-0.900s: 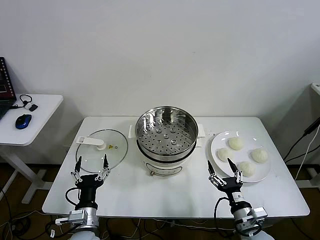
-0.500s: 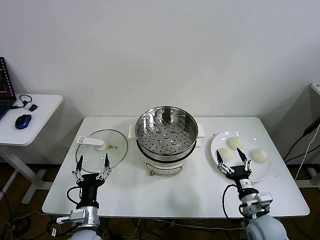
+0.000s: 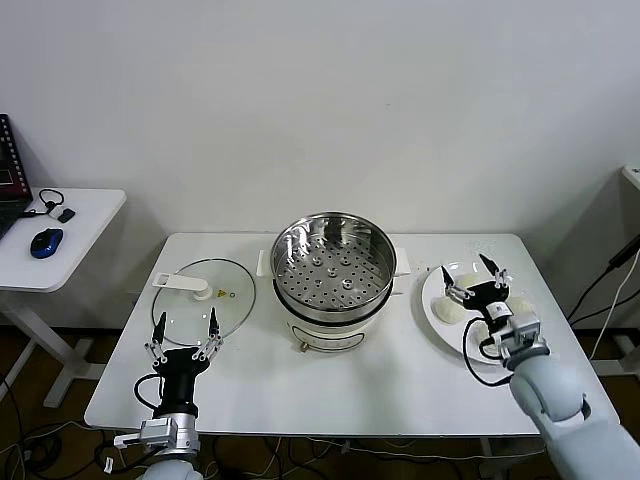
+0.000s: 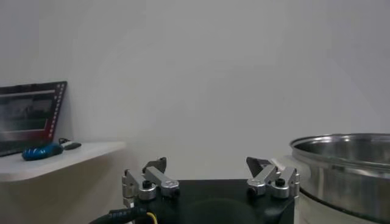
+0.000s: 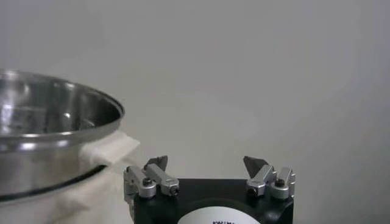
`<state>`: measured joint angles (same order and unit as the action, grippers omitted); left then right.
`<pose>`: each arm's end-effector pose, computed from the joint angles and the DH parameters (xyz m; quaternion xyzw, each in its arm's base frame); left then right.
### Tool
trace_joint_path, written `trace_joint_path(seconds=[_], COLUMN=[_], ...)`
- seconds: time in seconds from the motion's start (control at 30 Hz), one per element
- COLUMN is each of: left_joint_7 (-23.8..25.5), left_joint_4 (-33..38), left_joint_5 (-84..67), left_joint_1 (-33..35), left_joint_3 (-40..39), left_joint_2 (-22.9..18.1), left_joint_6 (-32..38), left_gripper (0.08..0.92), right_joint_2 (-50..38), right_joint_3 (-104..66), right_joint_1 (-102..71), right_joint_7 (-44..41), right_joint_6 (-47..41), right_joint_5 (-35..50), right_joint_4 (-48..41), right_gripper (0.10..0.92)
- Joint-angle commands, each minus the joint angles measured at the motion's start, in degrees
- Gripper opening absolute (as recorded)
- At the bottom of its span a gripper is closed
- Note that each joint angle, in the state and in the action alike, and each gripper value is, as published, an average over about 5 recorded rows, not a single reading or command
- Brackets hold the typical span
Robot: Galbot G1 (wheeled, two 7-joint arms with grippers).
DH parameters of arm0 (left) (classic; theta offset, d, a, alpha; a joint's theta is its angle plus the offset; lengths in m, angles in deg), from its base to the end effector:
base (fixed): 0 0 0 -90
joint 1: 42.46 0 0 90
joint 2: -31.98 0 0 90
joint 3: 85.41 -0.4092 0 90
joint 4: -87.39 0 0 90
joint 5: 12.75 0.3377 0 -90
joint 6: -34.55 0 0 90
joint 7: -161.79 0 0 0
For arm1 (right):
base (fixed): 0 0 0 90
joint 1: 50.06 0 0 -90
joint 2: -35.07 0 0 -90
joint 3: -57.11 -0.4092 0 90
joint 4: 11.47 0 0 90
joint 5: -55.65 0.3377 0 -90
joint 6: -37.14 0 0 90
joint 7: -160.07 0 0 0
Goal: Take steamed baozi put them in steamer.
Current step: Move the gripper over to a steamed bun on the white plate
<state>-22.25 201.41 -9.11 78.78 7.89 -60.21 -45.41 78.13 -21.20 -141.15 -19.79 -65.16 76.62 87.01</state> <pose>0.1221 0.0074 -0.3925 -0.0649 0.9971 0.0300 0.0240 0.3214 -0.2164 -0.3010 0.1025 -0.9624 0.2269 0.1084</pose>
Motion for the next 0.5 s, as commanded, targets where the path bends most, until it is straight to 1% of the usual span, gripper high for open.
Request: trace_joint_path(seconds=[0.03, 0.2, 0.37, 0.5], left_joint_7=[-0.01, -0.03, 0.06, 0.39], left_joint_4=[-0.04, -0.01, -0.16, 0.00], left_joint_5=[-0.35, -0.80, -1.04, -1.10], left_joint_1=[0.13, 0.17, 0.32, 0.48], left_joint_3=[-0.01, -0.02, -0.36, -0.75], left_joint_2=[0.86, 1.16, 1.41, 1.68], left_joint_6=[0.18, 0.26, 0.58, 0.83], left_gripper=[0.823, 0.823, 0.823, 0.823], right_joint_2=[-15.36, -21.27, -25.22, -25.78], right_joint_3=[15.44, 26.78, 48.56, 61.63], right_joint_1=[19.67, 32.76, 52.44, 62.40], right_joint_7=[-8.41, -17.45, -26.87, -33.44], right_joint_6=[-7.60, -8.44, -6.28, -4.62], right_joint_5=[0.62, 0.26, -0.23, 0.58], right_joint_4=[-6.83, -10.91, -15.75, -18.02], right_gripper=[0.823, 0.823, 0.823, 0.823])
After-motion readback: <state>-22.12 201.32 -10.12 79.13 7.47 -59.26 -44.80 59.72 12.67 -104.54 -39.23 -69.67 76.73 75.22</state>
